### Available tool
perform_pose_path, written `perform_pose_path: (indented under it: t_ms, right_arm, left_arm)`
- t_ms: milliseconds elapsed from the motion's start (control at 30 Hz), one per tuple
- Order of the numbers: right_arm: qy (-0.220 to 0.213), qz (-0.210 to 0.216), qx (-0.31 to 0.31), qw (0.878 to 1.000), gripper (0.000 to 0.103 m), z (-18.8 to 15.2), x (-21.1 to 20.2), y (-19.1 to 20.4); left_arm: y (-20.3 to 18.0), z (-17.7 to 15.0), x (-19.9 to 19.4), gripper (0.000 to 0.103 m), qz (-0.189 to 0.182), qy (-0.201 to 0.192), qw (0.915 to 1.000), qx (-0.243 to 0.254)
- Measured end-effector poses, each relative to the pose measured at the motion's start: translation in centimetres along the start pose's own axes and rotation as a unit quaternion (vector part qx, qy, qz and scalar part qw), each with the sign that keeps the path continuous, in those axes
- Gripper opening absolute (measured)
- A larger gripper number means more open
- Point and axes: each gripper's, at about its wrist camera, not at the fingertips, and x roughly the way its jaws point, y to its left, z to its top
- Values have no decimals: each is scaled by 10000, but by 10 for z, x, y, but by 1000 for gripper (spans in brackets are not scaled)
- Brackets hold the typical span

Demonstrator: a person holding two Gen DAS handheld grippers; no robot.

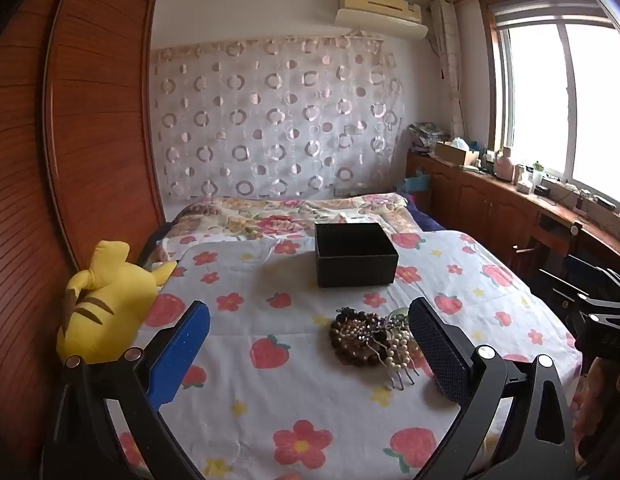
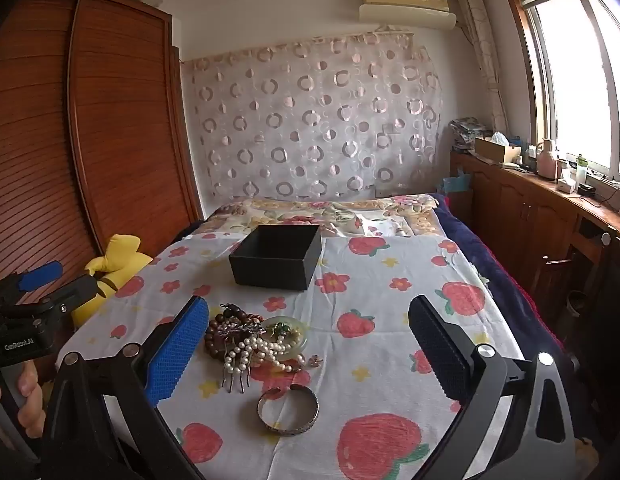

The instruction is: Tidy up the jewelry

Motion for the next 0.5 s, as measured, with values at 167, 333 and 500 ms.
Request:
perform_pose_path:
  t_ms: [167, 333, 500]
  right_arm:
    - [13, 0, -3, 10000, 101, 0, 0, 0]
    - [18, 6, 2, 10000, 101, 0, 0, 0]
    - [31, 2, -6, 10000, 101, -1, 1, 0]
  left_arm:
    - [0, 0, 0, 96, -6, -9, 10000, 3]
    - [0, 0, 0, 96, -7, -9, 10000, -9]
    - [0, 0, 0, 96, -10, -1, 10000, -9]
